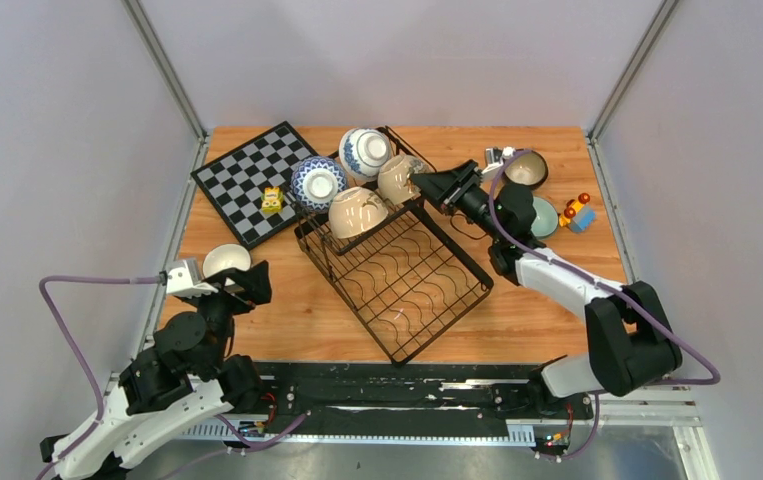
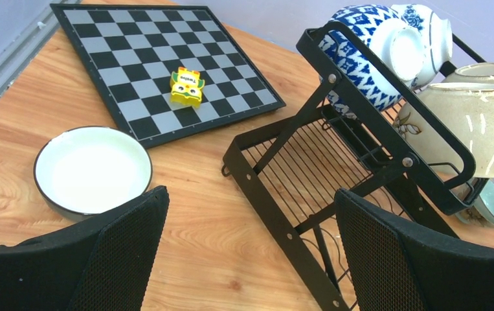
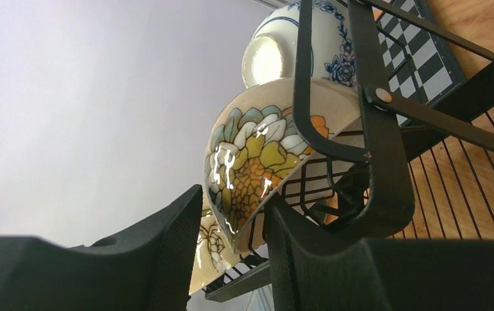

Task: Unload the bowls from the dish rack
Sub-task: Pick up the bowl from the dish rack, then place the bowl at the center of the board.

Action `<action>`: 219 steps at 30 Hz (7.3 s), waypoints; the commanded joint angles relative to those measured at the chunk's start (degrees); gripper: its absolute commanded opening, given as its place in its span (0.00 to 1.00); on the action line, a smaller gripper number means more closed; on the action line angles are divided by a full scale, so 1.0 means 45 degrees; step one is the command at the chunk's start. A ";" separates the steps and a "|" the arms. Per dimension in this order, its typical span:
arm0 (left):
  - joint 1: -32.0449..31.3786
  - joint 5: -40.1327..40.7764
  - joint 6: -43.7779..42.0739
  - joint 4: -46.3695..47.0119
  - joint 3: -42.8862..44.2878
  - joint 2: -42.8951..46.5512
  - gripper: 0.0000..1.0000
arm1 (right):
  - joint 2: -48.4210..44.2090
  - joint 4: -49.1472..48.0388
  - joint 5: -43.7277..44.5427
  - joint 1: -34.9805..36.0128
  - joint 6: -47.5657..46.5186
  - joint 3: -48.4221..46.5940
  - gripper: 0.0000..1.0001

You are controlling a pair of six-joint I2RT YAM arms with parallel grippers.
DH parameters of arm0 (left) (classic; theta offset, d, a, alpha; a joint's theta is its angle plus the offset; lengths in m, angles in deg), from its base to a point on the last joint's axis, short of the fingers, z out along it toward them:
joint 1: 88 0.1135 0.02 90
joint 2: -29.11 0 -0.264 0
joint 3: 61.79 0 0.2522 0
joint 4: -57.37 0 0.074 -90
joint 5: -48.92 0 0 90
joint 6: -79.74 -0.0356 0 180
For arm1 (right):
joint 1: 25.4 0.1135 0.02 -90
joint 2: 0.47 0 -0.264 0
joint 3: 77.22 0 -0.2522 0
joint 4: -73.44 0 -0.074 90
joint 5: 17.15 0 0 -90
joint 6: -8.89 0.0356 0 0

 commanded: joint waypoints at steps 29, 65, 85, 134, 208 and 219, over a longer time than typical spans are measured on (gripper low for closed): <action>-0.0035 0.0254 0.0217 -0.0255 -0.0123 0.0128 1.00 | 0.3799 -0.8864 -0.1233 0.0149 0.2721 -0.0816 0.00; -0.0053 0.1535 0.1160 -0.1454 0.1026 -0.0833 1.00 | 0.1150 -0.6467 -0.3421 -0.0385 0.1758 -0.3021 0.00; -0.0041 -0.3446 -0.2452 0.1487 0.5179 -0.3853 1.00 | -0.6093 1.5883 -0.0554 0.4778 -1.5248 -0.8812 0.00; -0.2457 -0.9266 0.0060 -0.6663 0.9536 -1.1612 0.54 | -0.1653 1.8784 1.1191 1.6817 -2.2993 -0.7395 0.00; 0.5920 -0.5547 0.8328 -0.2209 -0.1971 -0.7069 0.04 | -0.7439 1.4153 1.0936 1.0914 -1.1134 -0.2256 0.83; 0.5923 -0.6117 0.8201 -0.3486 -0.1379 -0.6025 0.68 | -0.6754 1.3840 1.0140 0.9384 -0.9082 -0.3148 0.82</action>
